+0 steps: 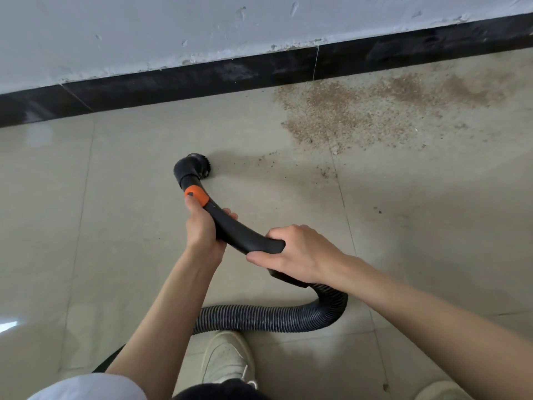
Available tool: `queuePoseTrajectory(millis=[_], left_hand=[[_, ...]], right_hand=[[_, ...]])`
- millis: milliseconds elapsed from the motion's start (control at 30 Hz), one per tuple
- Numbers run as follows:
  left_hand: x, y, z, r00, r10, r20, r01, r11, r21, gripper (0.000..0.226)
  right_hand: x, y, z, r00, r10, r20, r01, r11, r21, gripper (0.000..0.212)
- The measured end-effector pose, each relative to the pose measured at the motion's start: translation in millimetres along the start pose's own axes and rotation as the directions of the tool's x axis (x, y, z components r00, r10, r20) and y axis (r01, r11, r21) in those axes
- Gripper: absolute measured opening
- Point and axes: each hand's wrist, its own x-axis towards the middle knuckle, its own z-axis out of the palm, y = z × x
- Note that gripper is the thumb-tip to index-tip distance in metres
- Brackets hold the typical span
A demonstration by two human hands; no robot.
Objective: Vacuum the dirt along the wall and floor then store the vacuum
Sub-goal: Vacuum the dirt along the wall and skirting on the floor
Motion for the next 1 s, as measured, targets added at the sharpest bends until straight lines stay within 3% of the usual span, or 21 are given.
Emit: queuePoseTrajectory(millis=[167,433,733,867,1000], left_hand=[[-14,-16,12,0.998,-0.046,0.047,0.045,0.999,0.022,0.047],[-20,-33,74,0.966,-0.148,0.211,0.103,0.972,0.213,0.048],[-30,-50,141,0.905,-0.248,0.345,0.152,0.947,0.281,0.057],[-26,-49,145,0.910,-0.223,0.349,0.131,0.955,0.267,0.054],[-9,-38,112,0.947,-0.127,0.295,0.089,0.986,0.139,0.054]], right_hand=[[-22,16,3,0.998,0.057,-0.021,-0.056,0.996,0.072,0.039],[-52,44,-8,0.947,0.243,-0.209,-0.195,0.955,0.224,0.043],[-66,70,-46,0.878,0.346,-0.330,-0.275,0.931,0.241,0.041],[-63,70,-47,0.869,0.339,-0.361,-0.276,0.937,0.216,0.041],[-51,51,-41,0.915,0.210,-0.344,-0.204,0.977,0.054,0.046]])
